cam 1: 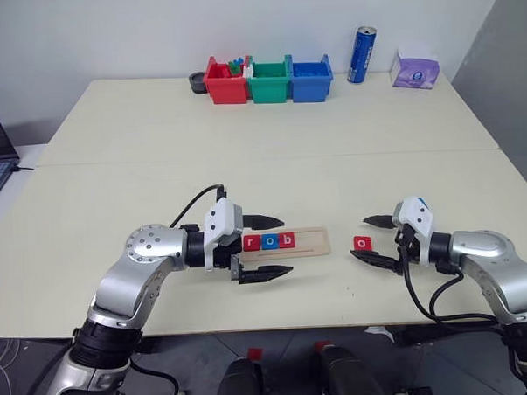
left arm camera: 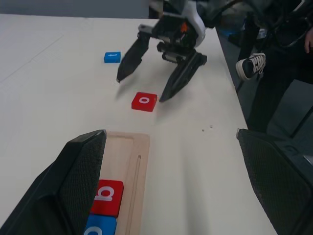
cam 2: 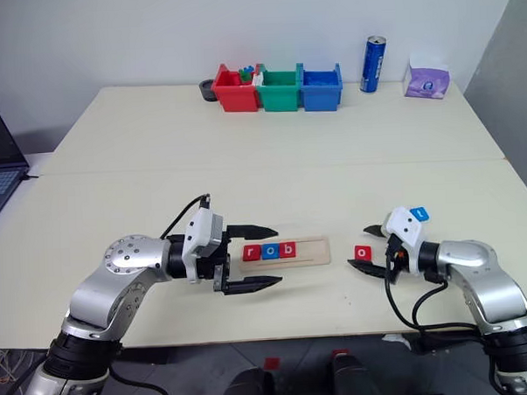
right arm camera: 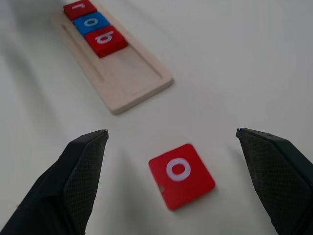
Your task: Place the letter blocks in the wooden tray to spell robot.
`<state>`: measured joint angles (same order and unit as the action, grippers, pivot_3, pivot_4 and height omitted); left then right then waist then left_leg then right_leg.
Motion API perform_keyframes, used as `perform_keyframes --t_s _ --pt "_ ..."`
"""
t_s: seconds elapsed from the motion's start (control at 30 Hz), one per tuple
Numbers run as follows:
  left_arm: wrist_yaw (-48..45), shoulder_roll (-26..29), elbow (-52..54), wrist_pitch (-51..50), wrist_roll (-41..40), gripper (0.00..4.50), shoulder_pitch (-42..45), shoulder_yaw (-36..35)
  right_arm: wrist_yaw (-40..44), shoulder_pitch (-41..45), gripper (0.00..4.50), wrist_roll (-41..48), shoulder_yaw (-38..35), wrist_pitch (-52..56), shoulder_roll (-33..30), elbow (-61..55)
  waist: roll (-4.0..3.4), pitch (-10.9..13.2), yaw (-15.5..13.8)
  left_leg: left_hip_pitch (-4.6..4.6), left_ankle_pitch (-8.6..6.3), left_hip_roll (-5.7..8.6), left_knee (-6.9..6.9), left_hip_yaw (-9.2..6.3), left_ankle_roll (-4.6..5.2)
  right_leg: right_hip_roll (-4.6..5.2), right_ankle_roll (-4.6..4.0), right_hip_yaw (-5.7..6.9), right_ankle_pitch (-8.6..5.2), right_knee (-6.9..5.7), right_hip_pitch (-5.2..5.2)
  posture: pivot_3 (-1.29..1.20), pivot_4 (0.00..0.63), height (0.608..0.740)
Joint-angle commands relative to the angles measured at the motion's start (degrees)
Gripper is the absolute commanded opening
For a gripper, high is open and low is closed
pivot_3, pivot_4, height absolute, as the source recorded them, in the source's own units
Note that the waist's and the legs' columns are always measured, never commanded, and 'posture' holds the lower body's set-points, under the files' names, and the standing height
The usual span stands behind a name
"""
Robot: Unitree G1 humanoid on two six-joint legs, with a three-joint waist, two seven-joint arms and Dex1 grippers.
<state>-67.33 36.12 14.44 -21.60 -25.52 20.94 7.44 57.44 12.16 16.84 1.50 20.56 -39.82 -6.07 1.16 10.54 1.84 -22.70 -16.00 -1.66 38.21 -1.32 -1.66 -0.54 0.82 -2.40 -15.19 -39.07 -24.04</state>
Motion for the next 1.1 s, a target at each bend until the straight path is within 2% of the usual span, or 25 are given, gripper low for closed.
perform_keyframes --t_s 0.03,0.37,0.73,0.83,1.03,1.07,1.1 --pt "-1.8 1.5 1.2 0.0 -1.6 4.5 0.3 -1.1 1.5 0.2 4.47 -0.1 0.5 -3.3 -0.1 -0.5 0.0 0.0 0.0 0.01 0.0 -0.01 0.0 0.0 0.0 -0.02 0.0 0.0 0.0 -0.01 0.0 0.0 0.15 0.74" --pt "-4.7 1.8 0.4 0.3 -1.0 4.5 2.4 0.7 3.1 2.3 4.47 -2.4 3.8 -8.5 1.4 6.0 0.0 0.0 -0.2 -0.02 0.01 -0.02 0.06 -0.02 -0.01 -0.02 -0.01 0.01 0.01 0.0 0.02 0.0 0.15 0.74" --pt "-5.4 2.9 -0.2 1.1 -1.1 4.5 2.4 -0.2 3.9 4.3 4.47 -2.9 3.5 -9.4 0.9 11.5 0.0 0.0 -0.2 -0.01 0.01 -0.02 0.11 -0.04 -0.01 -0.02 -0.02 0.01 0.01 -0.03 0.04 0.0 0.15 0.74" --pt "-5.2 3.0 0.1 0.8 -1.2 4.5 2.6 -0.1 4.7 3.8 3.9 -2.7 3.4 -9.3 0.5 11.6 0.0 0.0 -0.2 -0.03 0.01 -0.02 0.13 -0.04 -0.01 -0.02 -0.02 0.02 0.01 -0.03 0.04 0.0 0.15 0.74" --pt "-5.4 3.3 0.5 0.9 -1.4 4.5 2.2 -0.2 5.2 3.5 1.6 -2.8 3.4 -9.6 0.3 11.7 0.0 0.0 -0.2 -0.03 0.0 -0.02 0.19 -0.04 -0.01 -0.01 -0.02 0.02 0.01 -0.06 0.05 0.0 0.15 0.74" --pt "-5.4 3.4 0.6 1.0 -1.4 4.5 2.1 -0.3 5.3 3.5 1.43 -2.7 3.4 -9.6 0.3 11.5 0.0 0.0 -0.2 -0.03 0.0 -0.02 0.19 -0.04 -0.01 -0.01 -0.02 0.02 0.01 -0.06 0.05 0.0 0.15 0.74" --pt "-5.5 3.5 0.6 1.1 -1.5 4.5 2.0 -0.3 5.4 3.7 1.45 -2.7 3.4 -9.6 0.3 11.3 -0.01 0.0 -0.2 -0.03 0.0 -0.02 0.2 -0.05 -0.01 -0.01 -0.02 0.02 0.01 -0.07 0.05 0.0 0.15 0.74"
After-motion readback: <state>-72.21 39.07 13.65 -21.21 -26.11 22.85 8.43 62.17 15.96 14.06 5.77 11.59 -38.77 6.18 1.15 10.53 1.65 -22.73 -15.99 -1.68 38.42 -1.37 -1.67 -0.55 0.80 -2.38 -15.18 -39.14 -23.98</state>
